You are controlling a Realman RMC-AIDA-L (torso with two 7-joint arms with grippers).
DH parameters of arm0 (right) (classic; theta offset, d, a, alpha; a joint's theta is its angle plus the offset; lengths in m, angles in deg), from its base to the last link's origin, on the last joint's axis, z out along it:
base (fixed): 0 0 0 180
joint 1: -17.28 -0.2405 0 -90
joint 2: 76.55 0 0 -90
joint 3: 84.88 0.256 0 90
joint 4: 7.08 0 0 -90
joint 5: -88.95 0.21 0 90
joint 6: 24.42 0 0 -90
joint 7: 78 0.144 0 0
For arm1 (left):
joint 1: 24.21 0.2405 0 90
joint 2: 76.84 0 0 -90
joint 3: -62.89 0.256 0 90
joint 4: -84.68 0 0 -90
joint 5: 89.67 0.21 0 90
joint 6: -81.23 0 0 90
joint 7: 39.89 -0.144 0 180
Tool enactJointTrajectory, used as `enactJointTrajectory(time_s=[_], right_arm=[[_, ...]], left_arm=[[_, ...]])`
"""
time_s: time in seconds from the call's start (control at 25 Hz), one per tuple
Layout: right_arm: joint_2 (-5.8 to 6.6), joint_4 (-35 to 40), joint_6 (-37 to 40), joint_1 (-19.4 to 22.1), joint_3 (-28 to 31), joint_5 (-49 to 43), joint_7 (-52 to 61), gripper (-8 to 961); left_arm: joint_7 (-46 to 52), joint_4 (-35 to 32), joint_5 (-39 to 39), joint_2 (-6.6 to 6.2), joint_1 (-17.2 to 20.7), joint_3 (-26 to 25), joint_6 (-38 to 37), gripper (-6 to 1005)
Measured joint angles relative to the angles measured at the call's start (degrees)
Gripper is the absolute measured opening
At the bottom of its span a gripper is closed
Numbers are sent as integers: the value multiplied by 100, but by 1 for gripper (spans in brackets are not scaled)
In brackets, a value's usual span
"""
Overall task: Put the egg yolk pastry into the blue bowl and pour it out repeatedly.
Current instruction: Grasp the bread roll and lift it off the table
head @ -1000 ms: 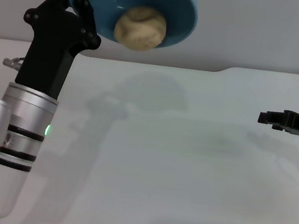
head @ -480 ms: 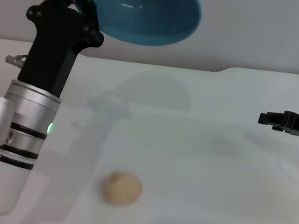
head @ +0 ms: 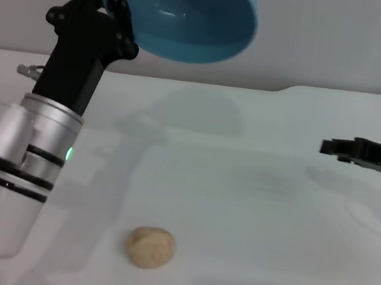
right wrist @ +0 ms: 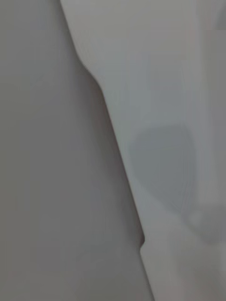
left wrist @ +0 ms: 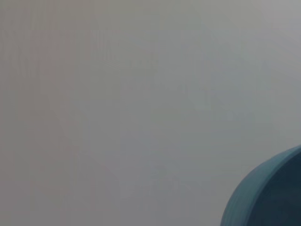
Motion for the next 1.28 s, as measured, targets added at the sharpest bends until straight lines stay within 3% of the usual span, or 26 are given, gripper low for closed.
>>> enactJointTrajectory(time_s=[0.16,0.4,0.52,0.68,0.8,0.84,0.88,1.04,1.28], right_arm=[[0,17,262,-53,-52,709,-615,398],[-1,-50,625,-325,-92,842,-817,398],[0,-108,814,-507,-195,823,-825,397],[14,-131,936,-739,-525,602,-827,398],[25,-174,984,-988,-867,156,-809,399],[19,-247,1003,-1090,-975,28,-799,399],[9,-358,1012,-1223,-1087,-54,-797,399],[-1,-804,977,-1669,-1473,-116,-905,398],[-37,-975,939,-2039,-2243,-88,-1592,397]], left_arm=[[-17,-143,19,-62,-13,-368,-481,-2],[-76,-557,132,-142,71,-1205,-1835,-2],[-172,-851,430,-161,140,-1915,-3010,-2],[-537,-1520,1061,-134,283,-3462,-5437,-2],[-728,-1854,1252,-122,262,-4326,-6930,-2],[-853,-1954,1264,-123,174,-4862,-7861,-2],[-853,-1954,1264,-123,174,-4862,-7861,-2],[-1073,-1882,1315,-130,-90,-5843,-9487,-2],[-1102,-1826,1549,-116,-80,-6214,-10043,-1]])
